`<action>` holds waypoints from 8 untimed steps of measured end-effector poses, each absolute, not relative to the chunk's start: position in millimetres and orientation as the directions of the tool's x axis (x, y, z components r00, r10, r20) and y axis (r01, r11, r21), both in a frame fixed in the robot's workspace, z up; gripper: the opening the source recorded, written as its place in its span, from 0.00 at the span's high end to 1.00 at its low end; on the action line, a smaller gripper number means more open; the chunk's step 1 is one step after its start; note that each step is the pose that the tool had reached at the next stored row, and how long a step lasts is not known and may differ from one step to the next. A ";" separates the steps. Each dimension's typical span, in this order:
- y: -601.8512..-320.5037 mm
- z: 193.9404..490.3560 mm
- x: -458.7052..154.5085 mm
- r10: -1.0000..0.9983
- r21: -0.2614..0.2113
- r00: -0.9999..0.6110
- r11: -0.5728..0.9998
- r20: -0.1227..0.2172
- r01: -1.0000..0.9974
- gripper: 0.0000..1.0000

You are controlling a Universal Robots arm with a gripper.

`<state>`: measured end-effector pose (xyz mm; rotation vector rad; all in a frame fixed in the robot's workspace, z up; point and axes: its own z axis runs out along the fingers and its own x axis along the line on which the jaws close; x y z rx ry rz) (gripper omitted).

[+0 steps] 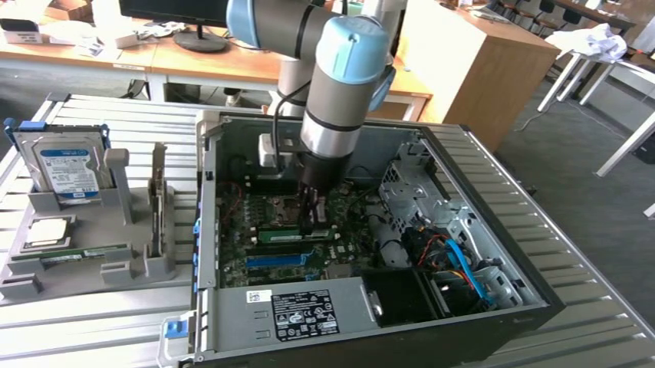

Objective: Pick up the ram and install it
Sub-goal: 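Insert the ram into the slot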

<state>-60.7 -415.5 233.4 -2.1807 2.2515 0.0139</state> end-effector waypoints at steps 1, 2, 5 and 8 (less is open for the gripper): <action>-415.4 234.9 -60.7 -0.999 0.001 -0.032 0.032 -0.011 -0.999 0.74; -415.4 236.1 -60.7 -0.999 0.001 -0.032 0.032 -0.011 -0.999 0.74; -415.2 239.7 -60.7 -0.999 0.001 -0.032 0.032 -0.010 -0.999 0.82; -415.2 241.2 -60.3 -0.999 0.001 -0.032 0.032 -0.011 -0.999 0.90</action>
